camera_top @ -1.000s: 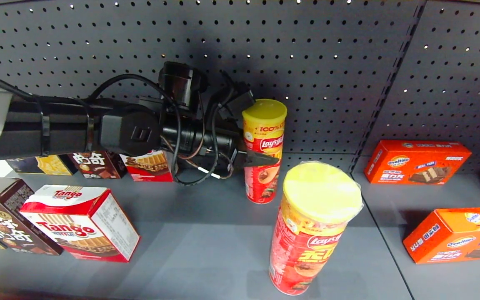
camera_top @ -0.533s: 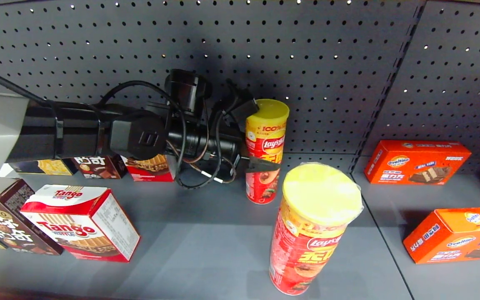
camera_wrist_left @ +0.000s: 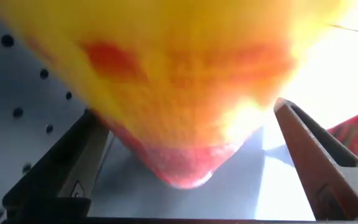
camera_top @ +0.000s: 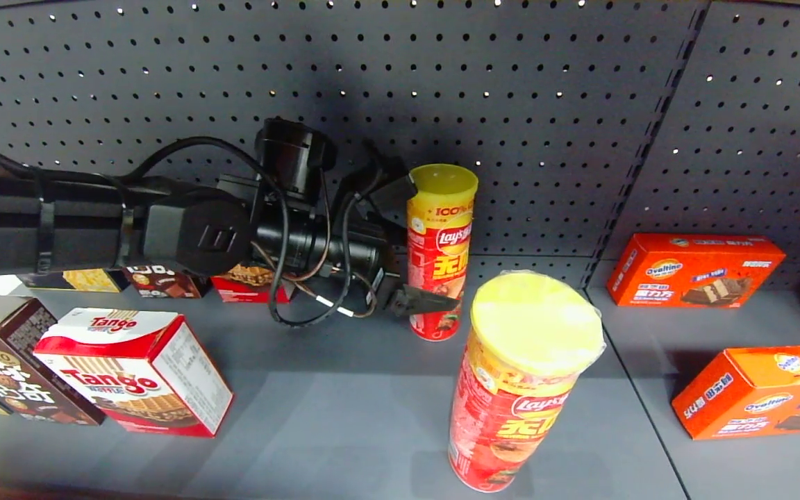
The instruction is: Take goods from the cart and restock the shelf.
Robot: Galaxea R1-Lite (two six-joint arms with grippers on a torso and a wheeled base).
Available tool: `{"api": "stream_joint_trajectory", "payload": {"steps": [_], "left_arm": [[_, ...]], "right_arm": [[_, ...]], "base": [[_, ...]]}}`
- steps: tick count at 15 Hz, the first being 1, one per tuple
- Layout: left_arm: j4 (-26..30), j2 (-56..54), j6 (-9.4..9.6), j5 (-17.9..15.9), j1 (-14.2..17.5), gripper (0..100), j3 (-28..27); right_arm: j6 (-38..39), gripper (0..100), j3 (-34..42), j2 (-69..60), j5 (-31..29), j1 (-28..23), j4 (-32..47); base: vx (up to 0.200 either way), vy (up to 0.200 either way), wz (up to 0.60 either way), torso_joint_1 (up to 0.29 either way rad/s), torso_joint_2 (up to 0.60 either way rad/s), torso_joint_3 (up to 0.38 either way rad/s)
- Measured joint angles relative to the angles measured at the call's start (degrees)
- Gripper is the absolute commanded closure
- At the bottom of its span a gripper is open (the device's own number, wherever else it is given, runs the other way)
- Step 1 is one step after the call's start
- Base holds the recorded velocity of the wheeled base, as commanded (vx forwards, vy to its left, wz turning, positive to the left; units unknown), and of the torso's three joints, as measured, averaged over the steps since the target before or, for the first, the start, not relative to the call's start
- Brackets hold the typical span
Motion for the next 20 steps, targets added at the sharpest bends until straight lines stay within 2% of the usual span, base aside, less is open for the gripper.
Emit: {"api": "stream_joint_trajectory", "payload": {"steps": [3,7,9,11,13,15,20], "left_arm": [[-0.3,-3.7,0.49,1.9,1.0,0,5.8],[-1.9,-6.6,-0.17,11.4,1.5,0,9.3],[-5.1,-7.1,-1.22,14.0,1.2,0,10.1],[-7.9,-7.2,-3.71,17.8,0.3,0,10.7],[-9.0,-7.1,-4.22,18.5,-0.2,0,10.9],[-9.3,-6.9,-4.25,20.5,-0.3,0,11.1],[-10.6,-6.8,-4.23,20.7,0.3,0,12.3]], "right_arm": [[0.0,0,0.0,0.0,0.0,0.0,0.0],[0.0,0,0.0,0.0,0.0,0.0,0.0],[0.0,0,0.0,0.0,0.0,0.0,0.0],[0.0,0,0.0,0.0,0.0,0.0,0.0],[0.0,0,0.0,0.0,0.0,0.0,0.0],[0.0,0,0.0,0.0,0.0,0.0,0.0],[0.0,0,0.0,0.0,0.0,0.0,0.0]], "base": [[0.000,0.000,0.00,0.000,0.00,0.000],[0.000,0.000,0.00,0.000,0.00,0.000],[0.000,0.000,0.00,0.000,0.00,0.000],[0.000,0.000,0.00,0.000,0.00,0.000],[0.000,0.000,0.00,0.000,0.00,0.000],[0.000,0.000,0.00,0.000,0.00,0.000],[0.000,0.000,0.00,0.000,0.00,0.000]]}}
